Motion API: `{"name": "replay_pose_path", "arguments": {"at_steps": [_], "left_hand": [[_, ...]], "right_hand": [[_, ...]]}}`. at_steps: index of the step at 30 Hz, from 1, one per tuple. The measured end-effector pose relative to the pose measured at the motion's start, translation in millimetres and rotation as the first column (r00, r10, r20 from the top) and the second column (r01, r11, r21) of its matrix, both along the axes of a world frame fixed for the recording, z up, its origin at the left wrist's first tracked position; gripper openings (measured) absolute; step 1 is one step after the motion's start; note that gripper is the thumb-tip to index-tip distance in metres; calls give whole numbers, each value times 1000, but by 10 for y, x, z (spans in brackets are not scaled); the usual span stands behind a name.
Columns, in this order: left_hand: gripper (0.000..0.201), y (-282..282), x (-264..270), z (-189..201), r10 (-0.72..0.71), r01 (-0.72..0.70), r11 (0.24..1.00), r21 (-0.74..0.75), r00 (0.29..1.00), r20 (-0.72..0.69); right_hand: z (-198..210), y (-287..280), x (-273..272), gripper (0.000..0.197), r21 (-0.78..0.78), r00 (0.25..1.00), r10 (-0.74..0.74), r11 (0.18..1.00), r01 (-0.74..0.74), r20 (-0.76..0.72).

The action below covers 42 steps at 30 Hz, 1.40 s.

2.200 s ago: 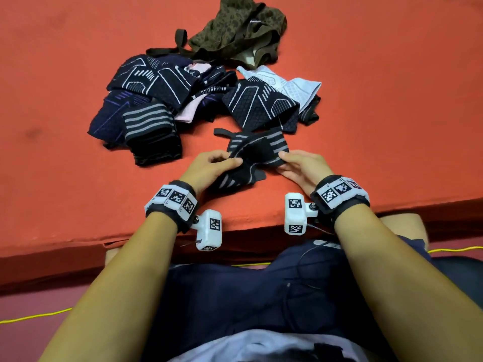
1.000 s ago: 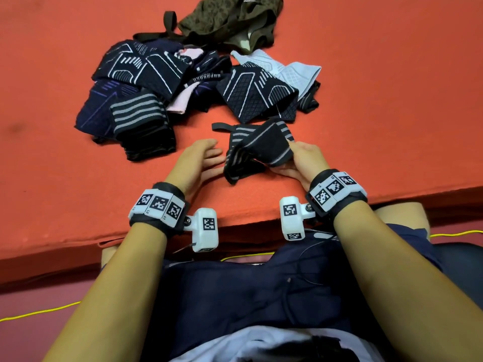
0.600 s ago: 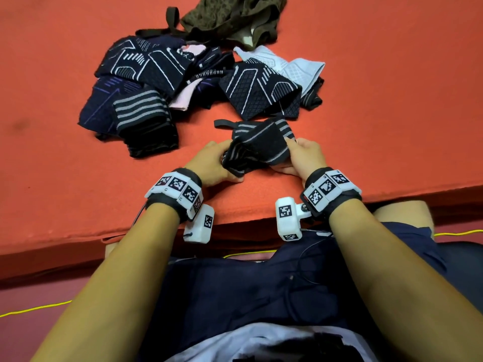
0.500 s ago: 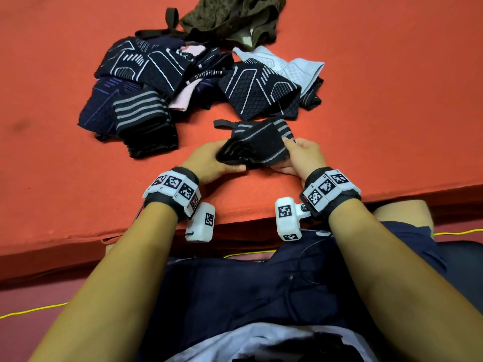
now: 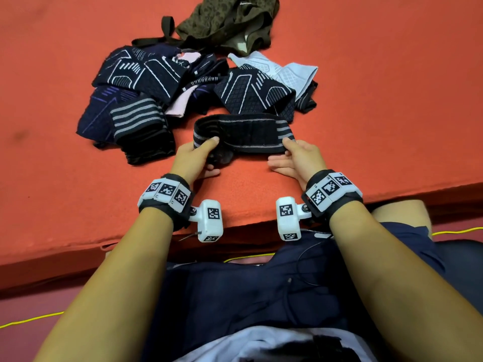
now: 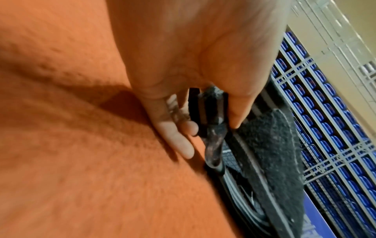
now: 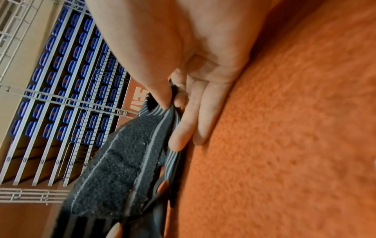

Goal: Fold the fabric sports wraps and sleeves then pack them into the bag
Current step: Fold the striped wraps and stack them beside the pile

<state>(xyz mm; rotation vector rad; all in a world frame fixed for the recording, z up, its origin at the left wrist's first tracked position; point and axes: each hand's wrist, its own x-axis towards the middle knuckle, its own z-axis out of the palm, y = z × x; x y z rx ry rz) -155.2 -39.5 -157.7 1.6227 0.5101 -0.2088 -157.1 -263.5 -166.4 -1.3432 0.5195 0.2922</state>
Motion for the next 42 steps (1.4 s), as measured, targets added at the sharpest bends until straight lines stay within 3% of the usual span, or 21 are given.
{"name": "replay_pose_path", "arguments": {"at_steps": [5,9,14,19,22,26,30,33,35,39,42], "left_hand": [[19,155,2,-15,0,-3,998,69,999,43],[22,253,-10,-75,102,-105,993,48,993,68],[46,317,-52,-114,174,-182,982,41,973,150],[56,296,-38,-112,-56,9,953,303,988,145],[58,278,-4,-107,-163,80,855,513,979,120],[33,234,29,24,-182,30,683,730,975,130],[29,143,58,113,-269,60,672,739,948,168],[42,-48,16,144,-457,211,706,676,865,208],[50,-165,9,99,-581,342,667,662,795,175],[55,-295,11,-42,-653,442,562,700,756,47],[47,-305,39,-122,-629,437,557,707,777,15]], "right_hand": [[-26,-32,-20,25,83,996,-83,993,79,37],[-22,-87,-65,24,200,992,-107,976,90,74],[-10,-98,-65,34,267,986,-146,956,121,75],[10,-81,-37,40,273,992,-117,957,101,44],[51,-87,-25,31,279,996,-82,958,69,37],[48,-78,-26,20,257,995,-77,964,60,55],[6,-82,-26,10,251,995,-78,966,59,66],[7,-108,-23,8,254,997,-58,966,43,51],[3,-125,-25,6,251,998,-58,967,46,39],[-10,-128,-69,42,229,996,-83,971,73,34],[-6,-144,-78,47,279,994,-84,958,62,69]]}}
